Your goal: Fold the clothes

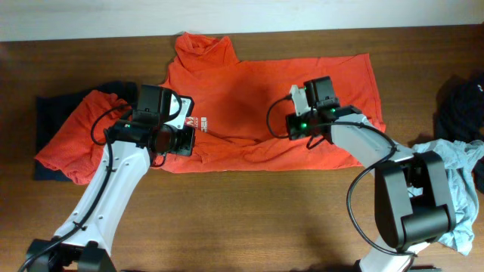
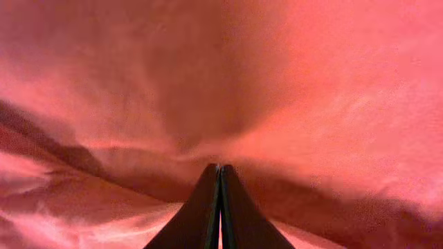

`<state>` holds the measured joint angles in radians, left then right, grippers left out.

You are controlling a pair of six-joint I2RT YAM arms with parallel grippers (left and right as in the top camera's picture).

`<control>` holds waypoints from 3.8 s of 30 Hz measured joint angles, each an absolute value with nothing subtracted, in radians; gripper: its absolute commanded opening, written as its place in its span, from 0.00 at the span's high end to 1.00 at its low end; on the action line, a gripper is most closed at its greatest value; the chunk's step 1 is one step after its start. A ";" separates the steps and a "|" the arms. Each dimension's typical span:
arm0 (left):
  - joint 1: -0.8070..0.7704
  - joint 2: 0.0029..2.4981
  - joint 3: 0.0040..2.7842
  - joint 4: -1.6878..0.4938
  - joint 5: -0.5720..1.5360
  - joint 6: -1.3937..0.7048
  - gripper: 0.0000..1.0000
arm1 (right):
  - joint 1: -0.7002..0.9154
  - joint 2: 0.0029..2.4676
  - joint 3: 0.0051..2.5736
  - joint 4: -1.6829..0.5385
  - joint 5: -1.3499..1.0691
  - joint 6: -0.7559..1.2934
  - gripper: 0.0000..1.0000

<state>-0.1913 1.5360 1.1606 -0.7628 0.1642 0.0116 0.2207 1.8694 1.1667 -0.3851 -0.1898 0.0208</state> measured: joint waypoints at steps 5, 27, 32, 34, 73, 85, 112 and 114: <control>-0.191 1.536 1.161 -0.764 0.164 0.012 0.66 | 0.221 1.869 1.200 -0.526 -0.173 0.022 0.95; -0.378 1.784 1.161 -0.781 0.043 0.279 0.57 | 0.221 1.772 1.287 -0.821 -0.267 0.026 0.57; -0.377 1.828 1.161 -0.739 -0.028 0.293 0.57 | 0.213 1.772 1.287 -0.847 -0.272 0.027 0.57; -0.378 1.828 1.161 -0.714 -0.042 0.295 0.60 | 0.206 1.772 1.287 -0.850 -0.272 0.027 0.57; -0.378 1.874 1.161 -0.702 -0.007 0.315 1.00 | 0.190 1.772 1.287 -0.857 -0.275 0.030 0.58; -0.378 1.874 1.323 -0.867 -0.008 0.311 1.00 | 0.190 1.772 1.287 -0.857 -0.275 0.030 0.58; -0.378 1.874 1.382 -0.603 -0.068 0.316 0.97 | 0.190 1.772 1.287 -0.856 -0.275 0.030 0.58; -0.378 1.874 1.382 -0.580 -0.068 0.319 0.98 | 0.190 1.772 1.287 -0.856 -0.275 0.030 0.58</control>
<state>-0.3779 1.8740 1.3823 -0.5797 -0.0685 0.3191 0.1902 1.7718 1.2865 -0.8562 -0.2749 0.0299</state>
